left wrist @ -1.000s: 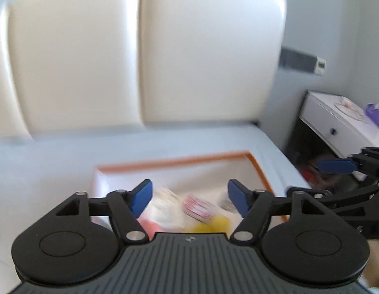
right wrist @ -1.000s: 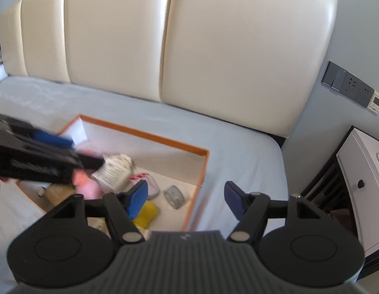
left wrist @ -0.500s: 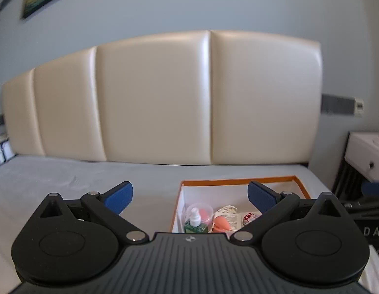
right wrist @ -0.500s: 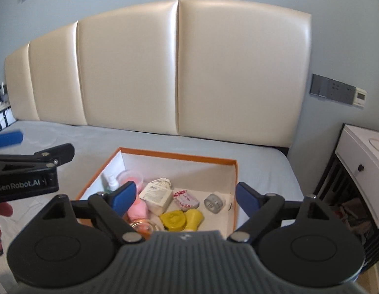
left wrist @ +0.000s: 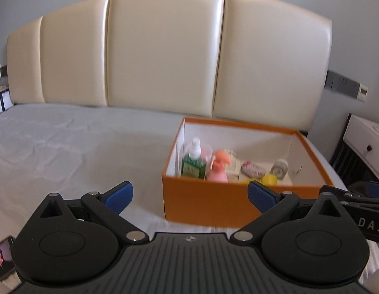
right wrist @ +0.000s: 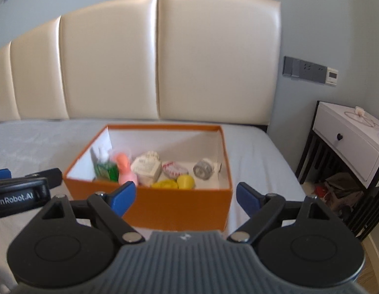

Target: Organize rigid objects

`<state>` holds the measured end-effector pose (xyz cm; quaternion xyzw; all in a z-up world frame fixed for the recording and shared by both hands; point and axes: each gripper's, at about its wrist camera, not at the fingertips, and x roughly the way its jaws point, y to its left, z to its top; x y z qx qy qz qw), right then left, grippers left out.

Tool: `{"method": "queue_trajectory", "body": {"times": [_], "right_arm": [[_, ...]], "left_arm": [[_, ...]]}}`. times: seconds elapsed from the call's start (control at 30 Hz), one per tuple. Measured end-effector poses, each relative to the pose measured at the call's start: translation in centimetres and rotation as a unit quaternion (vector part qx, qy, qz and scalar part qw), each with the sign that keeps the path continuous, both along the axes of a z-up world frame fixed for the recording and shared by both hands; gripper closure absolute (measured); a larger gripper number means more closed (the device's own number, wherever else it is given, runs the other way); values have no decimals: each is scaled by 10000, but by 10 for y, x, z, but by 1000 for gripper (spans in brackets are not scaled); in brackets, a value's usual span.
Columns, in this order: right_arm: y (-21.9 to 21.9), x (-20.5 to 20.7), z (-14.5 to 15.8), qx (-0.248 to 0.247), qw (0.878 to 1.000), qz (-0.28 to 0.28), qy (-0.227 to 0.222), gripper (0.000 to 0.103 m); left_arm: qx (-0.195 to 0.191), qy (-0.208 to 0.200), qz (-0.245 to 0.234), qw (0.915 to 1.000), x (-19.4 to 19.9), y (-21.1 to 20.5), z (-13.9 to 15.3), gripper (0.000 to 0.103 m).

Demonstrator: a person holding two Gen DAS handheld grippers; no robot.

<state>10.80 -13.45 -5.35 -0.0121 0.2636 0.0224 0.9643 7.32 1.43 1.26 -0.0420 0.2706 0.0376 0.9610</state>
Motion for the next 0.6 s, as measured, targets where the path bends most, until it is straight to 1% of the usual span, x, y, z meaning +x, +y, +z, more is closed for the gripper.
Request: {"method": "queue_trajectory", "body": {"times": [0.1, 0.27, 0.4, 0.6], "right_arm": [[2, 6, -12, -26, 9998, -34, 190, 15], [4, 14, -26, -55, 9994, -11, 354, 15], [5, 16, -33, -33, 9990, 15, 436, 15], [4, 18, -34, 15, 9990, 21, 437, 15]], "left_arm": [[-16, 188, -37, 9998, 3, 2, -11, 0], [43, 317, 1, 9995, 5, 3, -22, 0], [54, 336, -12, 9994, 4, 3, -26, 0], [122, 360, -11, 9993, 7, 3, -27, 0]]}}
